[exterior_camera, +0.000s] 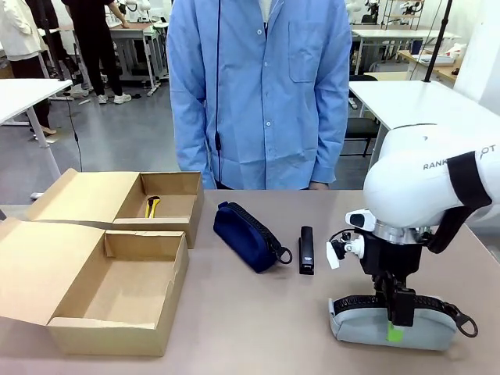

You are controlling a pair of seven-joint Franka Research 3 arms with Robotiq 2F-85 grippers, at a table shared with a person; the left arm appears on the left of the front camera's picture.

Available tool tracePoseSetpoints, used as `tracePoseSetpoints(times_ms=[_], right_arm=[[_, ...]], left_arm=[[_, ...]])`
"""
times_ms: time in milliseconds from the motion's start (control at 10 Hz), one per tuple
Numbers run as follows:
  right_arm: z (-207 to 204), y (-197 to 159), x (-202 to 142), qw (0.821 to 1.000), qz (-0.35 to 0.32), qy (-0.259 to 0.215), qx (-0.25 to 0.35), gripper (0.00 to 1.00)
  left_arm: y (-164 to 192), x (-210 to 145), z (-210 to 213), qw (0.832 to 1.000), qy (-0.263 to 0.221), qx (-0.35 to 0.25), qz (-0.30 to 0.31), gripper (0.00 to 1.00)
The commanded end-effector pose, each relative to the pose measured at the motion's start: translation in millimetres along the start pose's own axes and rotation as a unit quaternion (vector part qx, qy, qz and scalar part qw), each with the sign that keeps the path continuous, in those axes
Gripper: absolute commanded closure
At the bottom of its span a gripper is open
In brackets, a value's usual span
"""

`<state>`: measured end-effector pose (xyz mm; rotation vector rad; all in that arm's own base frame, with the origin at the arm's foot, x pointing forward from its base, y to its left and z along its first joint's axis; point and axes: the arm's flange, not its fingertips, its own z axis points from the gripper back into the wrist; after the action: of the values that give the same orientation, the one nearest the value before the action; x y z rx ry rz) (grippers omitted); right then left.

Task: Place items inside the box.
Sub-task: Pick up a Pencil pouch or Stapler and place it inside the Mailer Box closest to the robot.

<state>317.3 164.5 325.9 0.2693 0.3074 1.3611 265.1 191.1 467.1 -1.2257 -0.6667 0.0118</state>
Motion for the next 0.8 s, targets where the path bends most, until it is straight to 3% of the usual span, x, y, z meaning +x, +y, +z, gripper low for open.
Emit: tracePoseSetpoints(times_ms=[0, 100, 200, 300, 700], right_arm=[[-12.0, 10.5, -10.9, 1.0, 0.017, 0.02, 0.001, 0.58], [-12.0, 10.3, -10.4, 1.0, 0.017, 0.019, 0.001, 1.0], [-11.9, 9.7, -11.2, 1.0, 0.013, 0.02, -0.001, 0.61], [-12.0, 9.4, -12.0, 1.0, 0.013, 0.02, -0.001, 1.0], [-11.0, 8.7, -14.6, 1.0, 0.012, 0.013, -0.003, 1.0]], left_arm=[[-1.3, 0.0, -0.2, 1.0, -0.007, -0.011, -0.012, 0.0], [-1.3, 0.0, -0.2, 1.0, -0.007, -0.011, -0.012, 0.0], [-1.3, 0.0, -0.2, 1.0, -0.007, -0.011, -0.012, 0.0], [-1.3, 0.0, -0.2, 1.0, -0.007, -0.011, -0.012, 0.0], [-1.3, 0.0, -0.2, 1.0, -0.007, -0.011, -0.012, 0.0]])
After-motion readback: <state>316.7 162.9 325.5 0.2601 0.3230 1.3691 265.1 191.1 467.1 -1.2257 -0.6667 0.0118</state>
